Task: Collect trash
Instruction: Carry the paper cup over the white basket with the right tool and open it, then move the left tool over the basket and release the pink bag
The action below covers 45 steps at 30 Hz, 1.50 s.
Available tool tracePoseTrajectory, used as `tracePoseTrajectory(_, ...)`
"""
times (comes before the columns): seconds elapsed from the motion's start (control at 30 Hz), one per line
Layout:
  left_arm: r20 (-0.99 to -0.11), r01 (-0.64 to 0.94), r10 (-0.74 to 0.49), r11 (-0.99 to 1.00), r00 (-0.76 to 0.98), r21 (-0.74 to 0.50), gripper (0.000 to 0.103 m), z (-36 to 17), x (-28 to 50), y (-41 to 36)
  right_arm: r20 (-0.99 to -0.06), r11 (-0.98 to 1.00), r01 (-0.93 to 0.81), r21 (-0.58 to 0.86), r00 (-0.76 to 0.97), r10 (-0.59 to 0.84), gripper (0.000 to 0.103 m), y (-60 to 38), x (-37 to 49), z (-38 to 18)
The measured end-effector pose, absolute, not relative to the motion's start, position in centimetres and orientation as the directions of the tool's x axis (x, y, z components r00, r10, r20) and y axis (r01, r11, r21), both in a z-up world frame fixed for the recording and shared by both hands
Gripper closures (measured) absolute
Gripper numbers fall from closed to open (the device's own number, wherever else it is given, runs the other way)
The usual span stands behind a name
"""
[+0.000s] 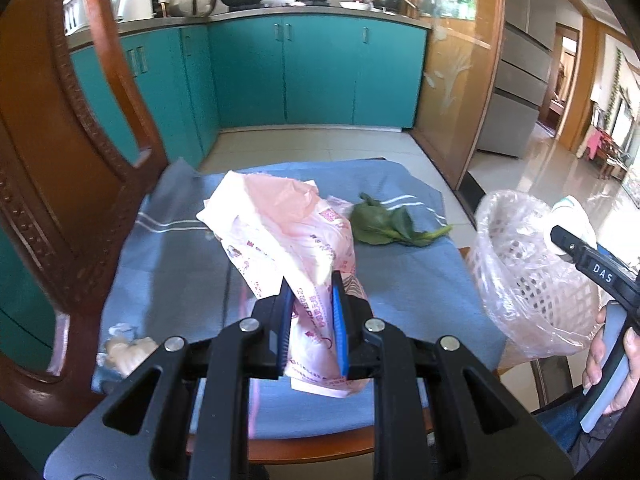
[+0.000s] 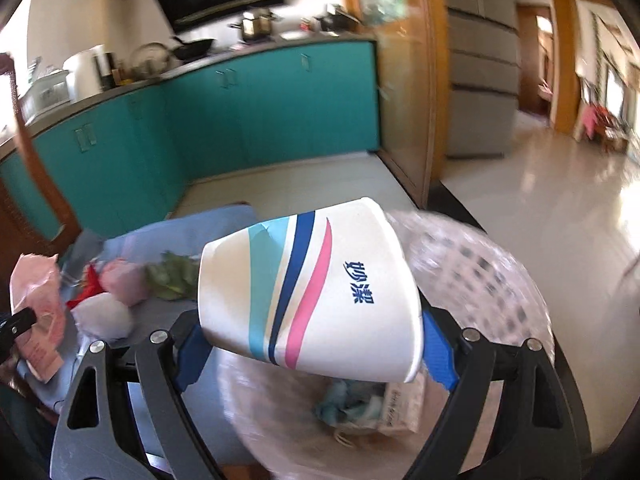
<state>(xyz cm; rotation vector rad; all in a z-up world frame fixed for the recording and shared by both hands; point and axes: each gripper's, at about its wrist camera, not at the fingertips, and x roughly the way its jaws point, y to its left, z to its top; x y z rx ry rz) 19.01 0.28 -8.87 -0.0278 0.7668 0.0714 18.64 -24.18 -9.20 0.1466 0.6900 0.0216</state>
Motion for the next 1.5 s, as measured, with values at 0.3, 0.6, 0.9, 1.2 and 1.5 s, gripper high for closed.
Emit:
tracePoseTrajectory(0.3, -0.704, -0.017, 0.017, 1.0, 0.71, 0.007, 0.083, -9.5, 19.4, -2.4, -0.684, 0.993, 0.058, 0.107, 0.729, 0.031, 0.018, -24.8, 18.4, -10.6)
tracePoseTrajectory(0.6, -0.71, -0.008, 0.001, 1.0, 0.704, -0.006, 0.083, -9.7, 19.4, -2.6, -0.715, 0.995, 0.054, 0.078, 0.699, 0.018, 0.018, -24.1, 18.8, -11.2)
tracePoseTrajectory(0.9, -0.702, 0.054, -0.069, 0.998, 0.709, -0.043, 0.083, -8.8, 20.3, -4.8, -0.731, 0.992, 0.089, 0.092, 0.682, 0.007, 0.018, -25.4, 18.7, -11.6)
tracePoseTrajectory(1.2, -0.705, 0.126, -0.125, 0.991, 0.698, -0.051, 0.083, -8.8, 21.3, -8.1, -0.808, 0.996, 0.067, 0.057, 0.589, 0.007, 0.018, -25.2, 19.3, -13.6)
tracePoseTrajectory(1.5, -0.726, 0.221, -0.247, 0.966, 0.642, -0.133, 0.083, -9.4, 24.3, -11.7, -0.676, 0.901, 0.298, 0.316, 0.737, -0.007, 0.007, -32.1, 17.0, -10.5)
